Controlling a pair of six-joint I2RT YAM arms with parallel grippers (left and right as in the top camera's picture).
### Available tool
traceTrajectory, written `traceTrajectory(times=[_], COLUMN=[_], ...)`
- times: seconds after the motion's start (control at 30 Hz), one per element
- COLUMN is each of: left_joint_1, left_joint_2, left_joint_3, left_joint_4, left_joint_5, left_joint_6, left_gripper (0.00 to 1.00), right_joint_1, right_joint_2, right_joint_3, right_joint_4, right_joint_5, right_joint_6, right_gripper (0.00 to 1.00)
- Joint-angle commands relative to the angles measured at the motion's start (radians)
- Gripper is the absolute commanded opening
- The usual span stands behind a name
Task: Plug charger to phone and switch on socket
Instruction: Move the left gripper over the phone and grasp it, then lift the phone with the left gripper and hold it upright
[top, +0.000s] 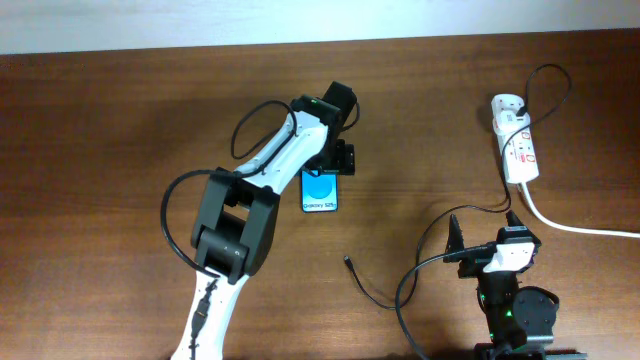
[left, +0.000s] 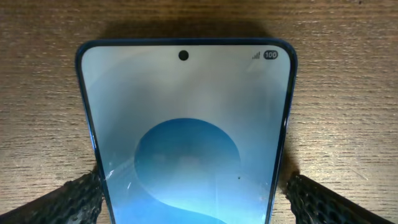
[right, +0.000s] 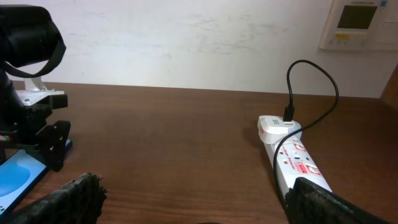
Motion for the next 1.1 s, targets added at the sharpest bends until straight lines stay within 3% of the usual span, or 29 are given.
traceTrajectory(times=[0.0,0.13,0.17,0.33,0.53,0.57,0.63,0.7,0.87,1.07], left_joint_1=[0.034,0.035,0.035,0.035,0.035,0.035,0.035,0.035,0.035,0.036], left_joint_2=[0.049,0.049,0.049,0.049,0.049,0.049,0.049,0.049,0.049,0.048], left_joint_3=[0.000,0.000,0.000,0.000,0.000,0.000,0.000,0.001,0.001,0.005], left_joint_4=[-0.026,-0.042,-0.042,-0.057,-0.096,-0.097,-0.095,-0.098,-0.098,-0.099], left_joint_5=[0.018,0.017,0.018,0.028,0.029,0.029,0.029,0.029,0.029,0.029], left_joint_6=[0.013,0.013,0.013,0.047,0.048,0.048,0.047,0.047,0.047,0.047], left_gripper=[0.99,1.00,0.93,1.00,1.00,0.93,0.93,0.86,0.89,0.79], right_joint_1=[0.006,0.006,0.006,0.006,0.006,0.006,0.006,0.006,0.006,0.006], right_joint_2=[-0.006,-0.006,-0.006,-0.006,-0.006,-0.006,-0.006,-0.006,-0.006,-0.006], right_joint_3=[-0.006,-0.006,-0.006,-0.006,-0.006,-0.006,-0.006,-0.006,-0.006,-0.006], right_joint_4=[-0.004,-0.003,-0.004,-0.004,-0.004,-0.004,-0.004,-0.004,-0.004,-0.004], right_joint_5=[0.001,0.001,0.001,0.001,0.001,0.001,0.001,0.001,0.001,0.001], right_joint_6=[0.003,0.003,0.003,0.003,0.003,0.003,0.003,0.003,0.003,0.003], right_gripper=[0.98,0.98,0.98,0.98,0.99,0.98,0.98,0.98,0.98,0.99])
